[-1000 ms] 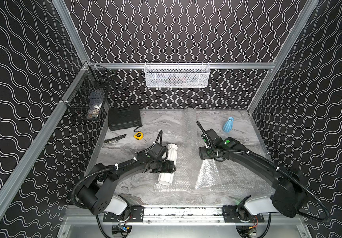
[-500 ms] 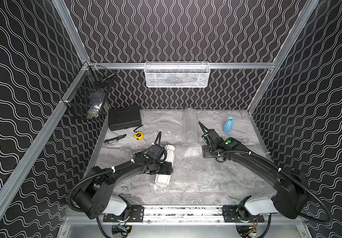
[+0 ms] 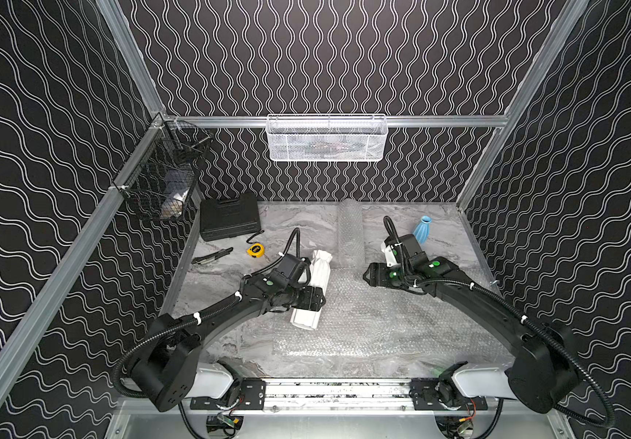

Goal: Unwrap the vase from the bubble wrap
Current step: Pick up the vase from the bubble wrap.

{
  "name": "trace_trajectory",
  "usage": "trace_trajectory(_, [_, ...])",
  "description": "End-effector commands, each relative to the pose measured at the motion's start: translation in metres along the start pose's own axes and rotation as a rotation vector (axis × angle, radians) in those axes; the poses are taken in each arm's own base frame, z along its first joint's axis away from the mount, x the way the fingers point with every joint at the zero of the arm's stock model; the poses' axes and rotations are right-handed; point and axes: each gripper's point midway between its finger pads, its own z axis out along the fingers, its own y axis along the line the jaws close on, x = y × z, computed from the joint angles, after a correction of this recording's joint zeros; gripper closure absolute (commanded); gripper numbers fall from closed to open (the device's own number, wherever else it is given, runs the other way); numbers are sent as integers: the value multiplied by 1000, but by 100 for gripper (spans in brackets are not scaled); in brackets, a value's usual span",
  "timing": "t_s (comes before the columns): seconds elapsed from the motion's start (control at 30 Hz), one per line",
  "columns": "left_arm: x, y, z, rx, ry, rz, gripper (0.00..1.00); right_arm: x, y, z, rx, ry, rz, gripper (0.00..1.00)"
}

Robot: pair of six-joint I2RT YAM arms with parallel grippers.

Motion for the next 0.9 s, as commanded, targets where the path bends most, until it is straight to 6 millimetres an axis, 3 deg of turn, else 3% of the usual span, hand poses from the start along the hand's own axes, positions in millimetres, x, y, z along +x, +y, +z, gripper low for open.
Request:
trace_trajectory(0.0, [-31,-38,-13,138,-129,129,24,-5,48,-6,-292,19,3,22])
trace_trajectory(0.4, [-42,-92,-36,336,-227,268,23,-13,87,-26,-588,-12,-51,8])
trace_trajectory(0.87, [-29,-127,-46,482,-210,343,23,-14,99,-37,-657,-20,-86,5])
